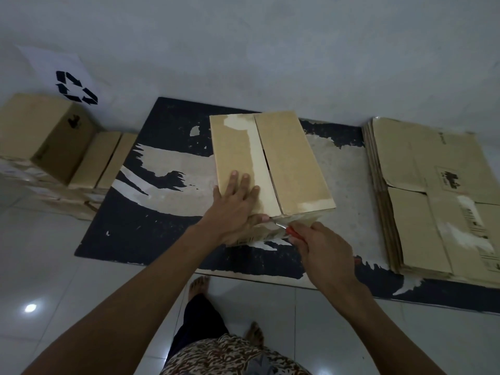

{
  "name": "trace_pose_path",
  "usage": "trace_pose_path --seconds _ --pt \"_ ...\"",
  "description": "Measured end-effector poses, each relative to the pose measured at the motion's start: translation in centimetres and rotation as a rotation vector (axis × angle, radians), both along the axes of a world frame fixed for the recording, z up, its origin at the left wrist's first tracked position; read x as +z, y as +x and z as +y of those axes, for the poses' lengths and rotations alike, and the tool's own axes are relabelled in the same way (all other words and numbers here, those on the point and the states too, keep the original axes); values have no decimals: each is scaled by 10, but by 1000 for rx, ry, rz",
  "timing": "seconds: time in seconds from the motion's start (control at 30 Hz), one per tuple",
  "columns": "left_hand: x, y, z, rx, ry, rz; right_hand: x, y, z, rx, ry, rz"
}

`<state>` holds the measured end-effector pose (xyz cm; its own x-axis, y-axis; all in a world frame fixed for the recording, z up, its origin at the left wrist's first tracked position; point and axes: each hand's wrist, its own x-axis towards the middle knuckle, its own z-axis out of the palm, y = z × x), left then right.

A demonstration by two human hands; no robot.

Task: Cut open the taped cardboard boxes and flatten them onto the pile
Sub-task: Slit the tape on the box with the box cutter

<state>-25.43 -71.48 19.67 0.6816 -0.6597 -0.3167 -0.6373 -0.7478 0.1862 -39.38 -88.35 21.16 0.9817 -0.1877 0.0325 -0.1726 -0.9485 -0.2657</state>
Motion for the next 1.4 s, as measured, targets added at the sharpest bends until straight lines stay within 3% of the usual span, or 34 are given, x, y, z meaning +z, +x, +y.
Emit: trace_pose_path --seconds 0.23,0.47,0.63,0.77,0.83,1.2,1.4 --pt "0 0 -1 1 6 9 2 8 -10 7 -187 39" --pt "-1 1 0 16 -5 21 4 9 -33 18 -239 77" --pt "4 1 -11 23 -100 -137 7 7 -34 27 -189 74" --pt "8 -3 -39 224 -454 151 4 8 -32 23 -253 63" --pt "1 -6 -45 313 -548 154 3 11 -33 24 -296 77" --pt "-9 -2 -41 315 -560 135 -2 7 -47 22 -325 108" --pt "-3 1 -43 370 -587 240 5 1 -54 -6 -309 101"
